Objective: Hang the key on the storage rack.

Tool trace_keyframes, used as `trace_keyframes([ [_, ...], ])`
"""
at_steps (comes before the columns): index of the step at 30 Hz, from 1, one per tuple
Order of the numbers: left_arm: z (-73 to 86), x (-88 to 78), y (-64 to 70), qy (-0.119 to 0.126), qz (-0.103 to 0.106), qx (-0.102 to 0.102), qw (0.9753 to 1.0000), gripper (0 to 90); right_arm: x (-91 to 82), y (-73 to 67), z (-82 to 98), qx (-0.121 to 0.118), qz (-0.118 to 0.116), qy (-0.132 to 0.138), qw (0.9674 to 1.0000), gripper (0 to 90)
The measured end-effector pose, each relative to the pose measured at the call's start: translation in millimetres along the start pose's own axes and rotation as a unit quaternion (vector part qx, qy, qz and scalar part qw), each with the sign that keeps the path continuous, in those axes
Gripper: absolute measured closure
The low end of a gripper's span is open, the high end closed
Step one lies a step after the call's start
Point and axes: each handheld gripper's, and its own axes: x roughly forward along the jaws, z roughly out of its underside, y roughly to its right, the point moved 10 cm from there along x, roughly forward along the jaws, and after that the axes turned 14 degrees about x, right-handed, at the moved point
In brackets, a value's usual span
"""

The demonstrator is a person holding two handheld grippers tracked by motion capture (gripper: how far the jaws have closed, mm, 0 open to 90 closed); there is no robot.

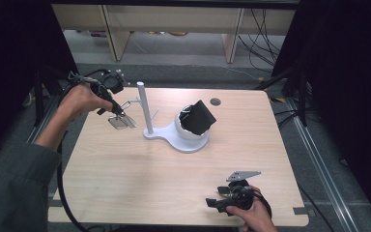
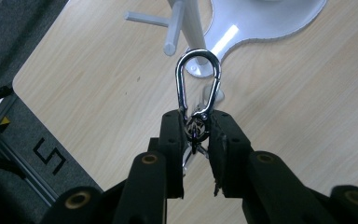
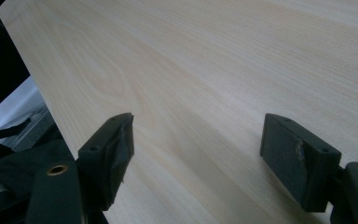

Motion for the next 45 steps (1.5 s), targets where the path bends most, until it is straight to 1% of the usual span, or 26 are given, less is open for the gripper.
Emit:
trace_keyframes([
  [2, -2.5, -0.7, -3.8, 0.004, -0.007, -0.010, 0.9999, 75.3, -0.2, 0.4, -0.5, -0.001, 0.001, 0.002, 1.0000, 27.0],
  [5, -3.5, 2.1, -6.6, -0.001, -0.007, -0.012, 0.9999, 75.3, -0.8, 0.2, -0.4, -0.002, 0.000, 0.002, 1.0000, 27.0],
  [6, -4.2, 3.2, -8.1, -0.001, -0.007, -0.012, 0.9999, 75.3, -0.3, -0.6, 0.1, 0.003, -0.002, 0.001, 1.0000, 27.0],
  [7, -4.7, 4.4, -9.4, -0.001, -0.008, -0.014, 0.9999, 75.3, -0.5, 0.3, -0.6, -0.002, 0.001, 0.002, 1.0000, 27.0],
  [9, -5.6, 6.8, -10.8, -0.001, -0.007, -0.022, 0.9997, 75.3, -1.5, 1.1, -0.5, 0.000, 0.010, 0.004, 0.9999, 27.0],
  [10, -6.0, 7.7, -12.1, -0.001, -0.009, -0.023, 0.9997, 75.3, -1.2, 1.0, -0.6, -0.001, 0.009, 0.005, 0.9999, 27.0],
  [15, -8.1, 13.6, -12.8, -0.003, -0.006, -0.023, 0.9997, 75.3, -1.8, 1.2, -0.7, -0.004, 0.010, 0.004, 0.9999, 27.0],
  [16, -8.8, 15.0, -12.8, -0.001, -0.005, -0.024, 0.9997, 75.3, -1.5, -1.4, 0.7, 0.011, 0.010, 0.002, 0.9999, 27.0],
  [17, -8.9, 16.4, -13.1, -0.002, -0.004, -0.022, 0.9997, 75.3, -1.3, 0.7, -0.6, -0.007, 0.008, 0.003, 0.9999, 27.0],
  [18, -9.2, 18.4, -12.8, -0.003, -0.005, -0.024, 0.9997, 75.3, -0.1, -0.7, -0.4, -0.007, -0.003, 0.000, 1.0000, 27.0],
  [19, -9.3, 20.2, -12.0, -0.005, -0.003, -0.023, 0.9997, 75.3, -1.6, 1.3, -0.9, -0.009, 0.011, 0.003, 0.9999, 27.0],
  [20, -9.8, 21.4, -11.7, -0.004, 0.000, -0.024, 0.9997, 75.3, -0.7, -2.0, 0.2, 0.002, 0.000, 0.001, 1.0000, 27.0],
  [21, -10.5, 22.9, -12.1, -0.002, 0.000, -0.027, 0.9996, 75.2, -1.0, -0.5, -0.4, -0.005, 0.002, 0.002, 1.0000, 27.0],
  [24, -10.5, 26.2, -12.8, -0.003, 0.001, -0.029, 0.9996, 75.2, -1.0, -0.4, -0.6, -0.004, 0.003, 0.003, 1.0000, 27.0],
  [25, -10.7, 28.6, -13.8, -0.007, -0.001, -0.022, 0.9997, 75.2, -1.1, -0.5, -0.5, -0.004, 0.003, 0.002, 1.0000, 27.0],
  [26, -12.1, 29.5, -13.0, -0.004, 0.001, -0.028, 0.9996, 75.2, -1.2, -0.7, -0.4, -0.005, 0.002, 0.002, 1.0000, 27.0],
  [28, -14.5, 29.7, -14.4, 0.003, -0.001, -0.027, 0.9996, 82.2, -1.1, -0.8, -0.4, -0.005, 0.002, 0.002, 1.0000, 27.0],
  [29, -18.0, 30.3, -15.4, 0.009, -0.003, -0.030, 0.9995, 83.3, -1.0, -0.4, -0.6, -0.005, 0.003, 0.002, 1.0000, 27.0],
  [31, -19.8, 31.0, -14.3, 0.005, -0.002, -0.032, 0.9995, 82.9, -1.2, -0.8, -0.5, -0.005, 0.002, 0.002, 1.0000, 27.0],
  [33, -21.7, 32.6, -16.5, 0.008, -0.007, -0.037, 0.9993, 83.2, -1.3, -1.1, -0.5, -0.006, 0.002, 0.002, 1.0000, 27.0],
  [36, -20.4, 34.4, -16.1, 0.003, -0.005, -0.037, 0.9993, 82.0, -2.5, 0.3, -0.7, -0.005, 0.010, 0.003, 0.9999, 27.0],
  [38, -19.1, 34.6, -16.9, 0.001, -0.003, -0.032, 0.9995, 81.5, -2.4, 0.5, -0.7, -0.005, 0.010, 0.003, 0.9999, 27.0],
  [39, -18.3, 34.3, -16.1, 0.000, -0.004, -0.038, 0.9993, 81.3, -2.4, 0.7, -1.0, -0.005, 0.010, 0.004, 0.9999, 27.0],
  [41, -16.9, 33.8, -15.3, -0.001, -0.002, -0.035, 0.9994, 80.6, -2.4, -0.2, -1.0, -0.005, 0.006, 0.002, 1.0000, 27.0],
  [44, -16.4, 32.8, -15.0, 0.004, -0.002, -0.037, 0.9993, 79.9, -2.6, 0.6, -1.0, -0.005, 0.011, 0.003, 0.9999, 27.0],
  [45, -14.3, 33.2, -13.7, 0.005, 0.000, -0.041, 0.9992, 79.8, -2.3, -0.9, -0.3, 0.003, 0.008, 0.002, 1.0000, 27.0],
])
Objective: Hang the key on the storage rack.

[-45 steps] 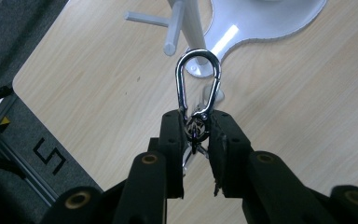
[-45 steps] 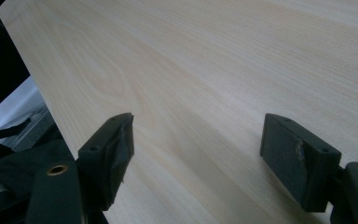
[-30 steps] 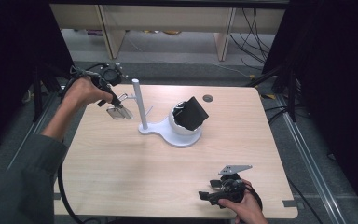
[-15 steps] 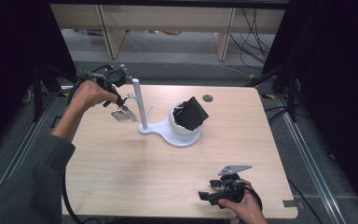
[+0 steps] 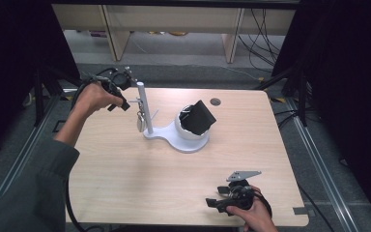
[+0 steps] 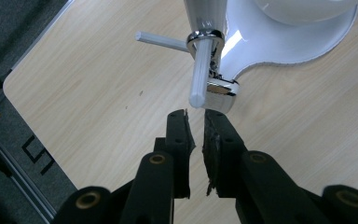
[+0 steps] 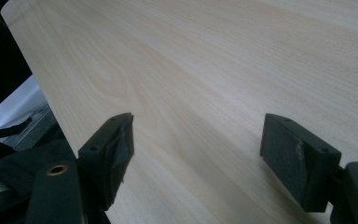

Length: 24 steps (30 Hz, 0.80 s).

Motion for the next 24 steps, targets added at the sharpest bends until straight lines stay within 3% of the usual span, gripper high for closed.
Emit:
trace_keyframes([
  [8, 12.3, 4.6, 3.8, -0.001, 0.010, -0.003, 0.9999, 75.0, 0.2, 1.0, -0.7, -0.006, -0.003, 0.001, 1.0000, 27.0],
  [19, 21.9, 7.7, 16.1, 0.017, 0.025, -0.001, 0.9995, 70.5, 0.4, 1.6, -0.9, -0.005, -0.003, 0.001, 1.0000, 27.0],
  [24, 29.5, 11.3, 24.9, 0.021, 0.033, 0.015, 0.9991, 69.0, -0.1, 0.5, 0.3, 0.007, -0.004, -0.003, 1.0000, 27.0],
])
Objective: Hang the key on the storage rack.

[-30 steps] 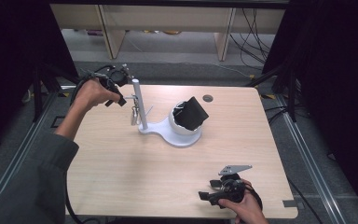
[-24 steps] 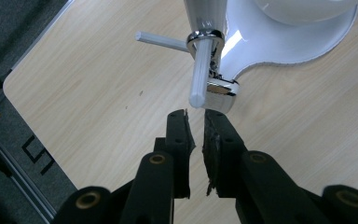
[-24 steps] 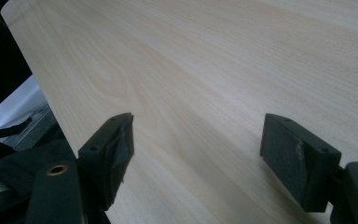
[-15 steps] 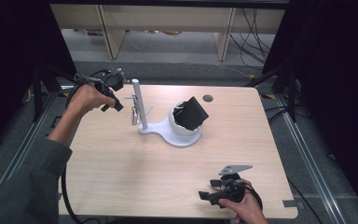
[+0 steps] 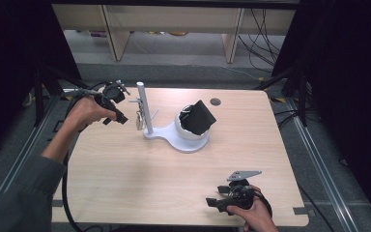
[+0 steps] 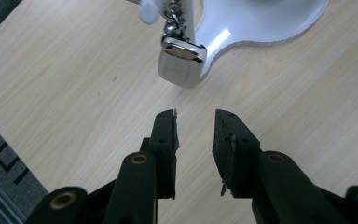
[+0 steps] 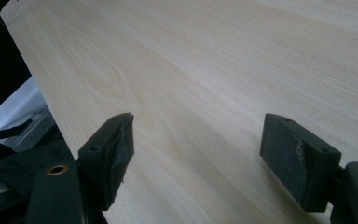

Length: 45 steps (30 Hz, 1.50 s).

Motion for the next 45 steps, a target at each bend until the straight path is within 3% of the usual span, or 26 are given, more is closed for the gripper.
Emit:
trace_keyframes([
  [3, 2.7, 3.7, 5.7, 0.005, 0.003, 0.008, 1.0000, 67.7, 1.2, -1.0, -0.8, 0.000, -0.010, 0.003, 0.9999, 27.0],
  [4, 3.4, 5.0, 7.6, 0.007, 0.003, 0.009, 0.9999, 67.4, -0.1, 1.8, -1.7, -0.003, 0.003, 0.007, 1.0000, 27.0],
  [14, 10.2, 11.7, 28.9, 0.031, 0.015, 0.021, 0.9992, 65.8, -0.6, 0.1, -1.5, -0.004, -0.002, 0.004, 1.0000, 27.0],
  [17, 12.7, 14.9, 36.3, 0.036, 0.019, 0.024, 0.9989, 64.2, -0.5, 1.6, -3.0, -0.015, 0.001, 0.007, 0.9999, 27.0],
  [19, 14.5, 16.9, 40.8, 0.038, 0.021, 0.021, 0.9988, 63.0, -0.4, 0.2, -1.8, -0.001, 0.000, 0.002, 1.0000, 27.0],
  [21, 15.2, 17.6, 41.5, 0.041, 0.021, 0.026, 0.9986, 61.3, 0.0, 1.0, -2.8, -0.004, 0.000, 0.005, 1.0000, 27.0],
  [23, 18.7, 21.5, 46.7, 0.052, 0.023, 0.007, 0.9984, 56.1, 0.3, 0.9, -3.2, -0.005, 0.001, 0.004, 1.0000, 27.0],
  [24, 21.3, 22.4, 47.7, 0.052, 0.023, 0.005, 0.9984, 54.4, 0.3, 2.2, -4.2, -0.019, 0.003, 0.008, 0.9998, 27.0],
  [25, 23.8, 23.3, 48.0, 0.052, 0.020, 0.004, 0.9984, 53.5, 0.9, -0.9, -2.0, 0.000, 0.002, 0.005, 1.0000, 27.0],
  [26, 25.9, 24.6, 49.1, 0.054, 0.019, -0.003, 0.9983, 51.6, 1.1, 1.0, -2.6, -0.015, 0.003, 0.003, 0.9999, 27.0],
  [31, 36.7, 29.6, 56.7, 0.056, 0.026, -0.022, 0.9978, 42.5, 2.0, 0.6, -2.8, -0.016, 0.004, 0.004, 0.9999, 27.0],
  [35, 41.4, 33.6, 63.7, 0.062, 0.024, -0.024, 0.9975, 38.6, 1.6, 0.0, -2.2, -0.005, 0.002, 0.002, 1.0000, 27.0],
  [41, 43.9, 38.9, 77.1, 0.070, 0.031, -0.019, 0.9968, 35.6, 2.2, 0.8, -2.8, -0.014, 0.005, 0.004, 0.9999, 27.0],
  [44, 45.3, 44.8, 90.7, 0.076, 0.037, -0.008, 0.9964, 33.6, 2.1, 0.8, -2.9, -0.014, 0.005, 0.004, 0.9999, 27.0],
  [45, 44.5, 46.2, 94.5, 0.082, 0.036, -0.014, 0.9959, 33.4, 2.1, 0.9, -2.8, -0.014, 0.005, 0.004, 0.9999, 27.0],
])
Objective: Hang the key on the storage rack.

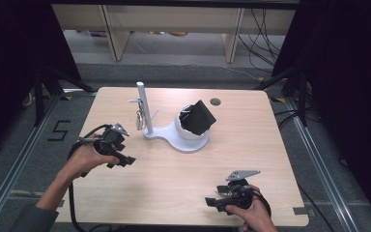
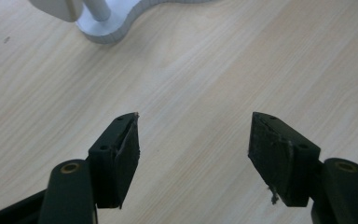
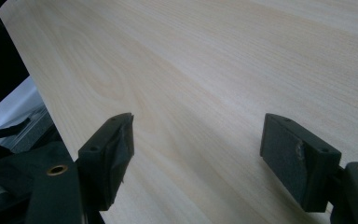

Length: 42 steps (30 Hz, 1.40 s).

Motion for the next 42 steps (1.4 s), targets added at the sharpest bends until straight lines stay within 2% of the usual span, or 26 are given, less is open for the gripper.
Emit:
trace_keyframes([
  [1, 1.0, 0.3, 2.7, -0.002, 0.003, 0.006, 1.0000, 32.9, 0.0, -0.1, 0.0, 0.000, 0.000, 0.000, 1.0000, 27.0],
  [4, 0.7, 2.2, 7.8, 0.006, 0.002, 0.005, 1.0000, 32.0, 0.3, -0.7, 0.2, 0.000, -0.004, -0.001, 1.0000, 27.0],
  [5, 2.4, 3.3, 12.0, 0.005, 0.002, 0.013, 0.9999, 31.7, 0.1, -0.1, 0.1, -0.001, 0.000, 0.000, 1.0000, 27.0],
  [6, 2.4, 3.3, 12.0, 0.005, 0.002, 0.013, 0.9999, 31.4, 0.1, -0.2, 0.2, -0.001, 0.000, 0.000, 1.0000, 27.0],
  [10, 4.9, 9.5, 26.8, 0.021, 0.010, 0.005, 0.9997, 30.6, 0.2, -0.4, 0.3, -0.001, 0.000, 0.000, 1.0000, 27.0],
  [13, 8.7, 12.5, 34.4, 0.021, 0.015, 0.016, 0.9995, 29.9, 0.5, -0.3, 0.1, 0.000, 0.002, 0.002, 1.0000, 27.0],
  [14, 8.9, 13.9, 36.9, 0.026, 0.012, 0.012, 0.9995, 29.7, 0.5, -0.4, 0.2, -0.001, 0.003, 0.002, 1.0000, 27.0],
  [15, 10.3, 14.2, 38.1, 0.025, 0.012, 0.022, 0.9994, 29.5, 0.5, -0.5, 0.1, -0.001, 0.002, 0.002, 1.0000, 27.0],
  [18, 12.2, 17.0, 42.5, 0.030, 0.007, 0.024, 0.9992, 28.4, 0.4, -0.5, 0.1, -0.001, 0.003, 0.002, 1.0000, 27.0],
  [19, 15.0, 18.1, 46.3, 0.031, 0.006, 0.031, 0.9990, 28.3, 0.4, -0.5, 0.1, -0.001, 0.003, 0.002, 1.0000, 27.0],
  [22, 16.1, 21.6, 53.6, 0.051, -0.001, 0.030, 0.9982, 27.9, 0.4, -0.7, 0.1, -0.001, 0.003, 0.002, 1.0000, 27.0],
  [25, 19.5, 25.5, 63.4, 0.061, 0.000, 0.033, 0.9976, 27.8, 0.5, -0.5, 0.1, -0.001, 0.003, 0.002, 1.0000, 27.0],
  [26, 20.4, 27.0, 66.7, 0.064, 0.002, 0.040, 0.9972, 27.8, 0.6, -0.5, 0.0, -0.001, 0.003, 0.003, 1.0000, 27.0],
  [29, 24.8, 31.7, 76.4, 0.069, 0.003, 0.043, 0.9967, 27.8, 1.7, -2.1, 1.0, -0.001, -0.007, -0.002, 1.0000, 26.9],
  [30, 24.8, 31.7, 76.4, 0.069, 0.003, 0.043, 0.9967, 27.7, 1.7, -2.1, 1.0, -0.001, -0.007, -0.002, 1.0000, 26.9],
  [32, 28.5, 35.4, 83.8, 0.084, 0.004, 0.035, 0.9958, 27.4, 1.1, -1.6, 0.4, -0.001, -0.001, 0.001, 1.0000, 26.9],
  [34, 29.5, 36.2, 83.6, 0.090, -0.004, 0.038, 0.9952, 27.4, 1.2, -1.3, 0.4, -0.002, 0.000, 0.001, 1.0000, 26.8],
  [35, 29.7, 36.9, 83.5, 0.102, -0.015, 0.029, 0.9942, 27.4, 2.1, -1.7, 0.6, -0.002, -0.005, 0.000, 1.0000, 26.1],
  [38, 40.0, 39.9, 90.5, 0.105, -0.015, 0.018, 0.9942, 27.2, 1.3, -0.4, 0.1, -0.003, 0.002, 0.003, 1.0000, 25.9],
  [39, 43.2, 40.4, 91.2, 0.102, -0.018, 0.022, 0.9944, 27.2, 0.9, 0.1, -0.2, -0.003, 0.005, 0.004, 1.0000, 25.7],
  [40, 45.4, 41.4, 94.6, 0.105, -0.015, 0.015, 0.9943, 27.2, 1.0, 0.3, -0.4, -0.004, 0.005, 0.005, 1.0000, 25.6],
  [41, 48.5, 41.9, 95.2, 0.103, -0.019, 0.020, 0.9942, 27.2, 1.2, 0.4, -0.7, -0.003, 0.005, 0.007, 1.0000, 25.6],
  [42, 50.8, 42.9, 96.9, 0.105, -0.023, 0.017, 0.9940, 27.2, 1.3, 0.4, -0.6, -0.002, 0.005, 0.006, 1.0000, 25.5],
])
